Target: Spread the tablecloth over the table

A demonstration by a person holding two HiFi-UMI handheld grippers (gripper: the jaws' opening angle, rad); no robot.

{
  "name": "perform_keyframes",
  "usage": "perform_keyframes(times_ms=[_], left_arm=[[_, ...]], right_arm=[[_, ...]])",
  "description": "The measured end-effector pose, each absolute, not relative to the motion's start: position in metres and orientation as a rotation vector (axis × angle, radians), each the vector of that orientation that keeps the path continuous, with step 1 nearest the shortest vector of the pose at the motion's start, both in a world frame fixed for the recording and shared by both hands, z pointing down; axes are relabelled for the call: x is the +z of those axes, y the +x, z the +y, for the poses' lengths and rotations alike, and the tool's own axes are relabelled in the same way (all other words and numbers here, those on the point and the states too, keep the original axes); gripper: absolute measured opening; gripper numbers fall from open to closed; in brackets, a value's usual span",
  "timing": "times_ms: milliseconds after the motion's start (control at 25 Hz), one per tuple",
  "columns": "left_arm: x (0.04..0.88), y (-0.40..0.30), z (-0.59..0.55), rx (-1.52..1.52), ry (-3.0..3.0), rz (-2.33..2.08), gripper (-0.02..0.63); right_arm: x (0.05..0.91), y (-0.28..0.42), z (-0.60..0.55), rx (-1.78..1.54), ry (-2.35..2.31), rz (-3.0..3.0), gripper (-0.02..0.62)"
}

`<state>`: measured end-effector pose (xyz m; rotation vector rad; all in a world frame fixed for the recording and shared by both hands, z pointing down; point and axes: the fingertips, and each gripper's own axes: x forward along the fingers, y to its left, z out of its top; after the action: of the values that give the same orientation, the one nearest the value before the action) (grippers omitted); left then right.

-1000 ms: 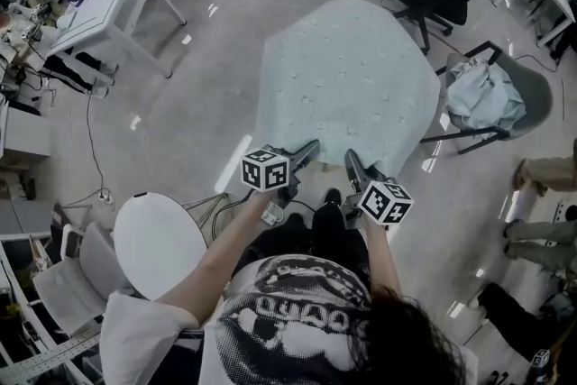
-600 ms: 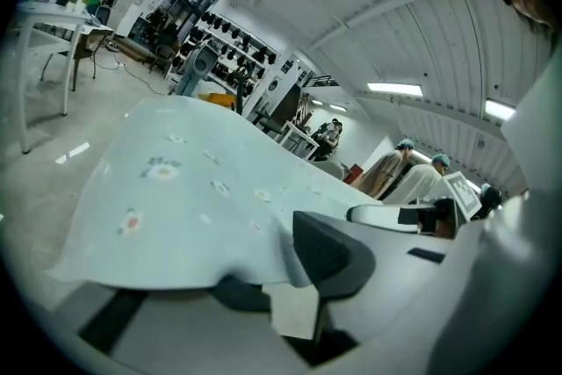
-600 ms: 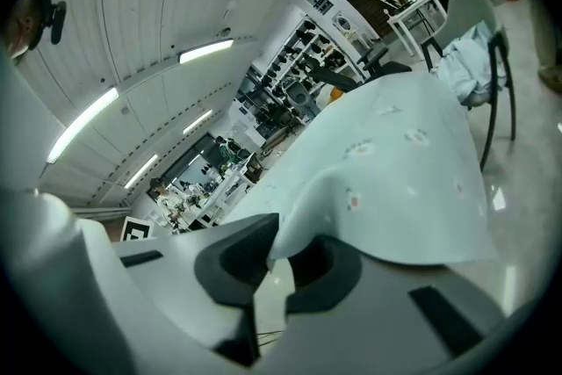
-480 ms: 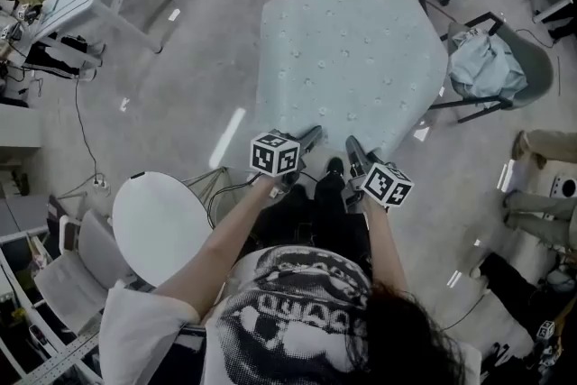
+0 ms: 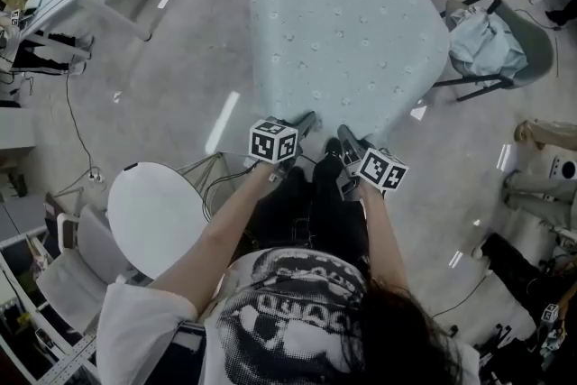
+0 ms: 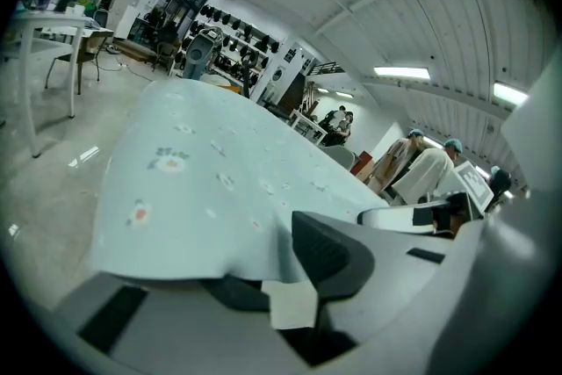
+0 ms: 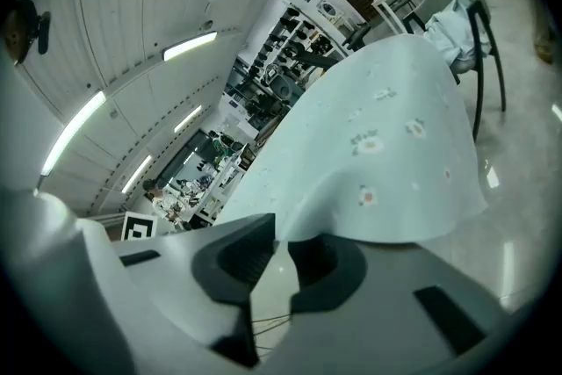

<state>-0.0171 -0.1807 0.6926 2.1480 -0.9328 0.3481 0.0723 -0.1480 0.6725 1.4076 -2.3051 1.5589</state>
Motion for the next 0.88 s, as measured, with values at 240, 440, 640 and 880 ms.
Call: perform_keyframes(times_ms=[240,440,640,880], left_arm=[[0.702,-0.023,-0.151,0.470,2.154,-0.875,0.149],[0.696,-0.043,-0.117,0.502,2.184,-0.867,0.149],[0.676,-0.058,-0.097,0.458,2.225,-0.856,0.149],[0.642,-0.062,-0.073,0.408,2.284,-0.803,0.147]], right_arm=[[0.684,0.076,-0.115,1.481,1.340,-2.263,0.081],[0.670,0.072,-0.094,1.448,1.348,-2.303,0.075],[0.642,0.055,-0.083,1.438,1.363,-2.382,0.063],[0.603,0.026,-0.065,1.422,1.339,-2.483,0.055]])
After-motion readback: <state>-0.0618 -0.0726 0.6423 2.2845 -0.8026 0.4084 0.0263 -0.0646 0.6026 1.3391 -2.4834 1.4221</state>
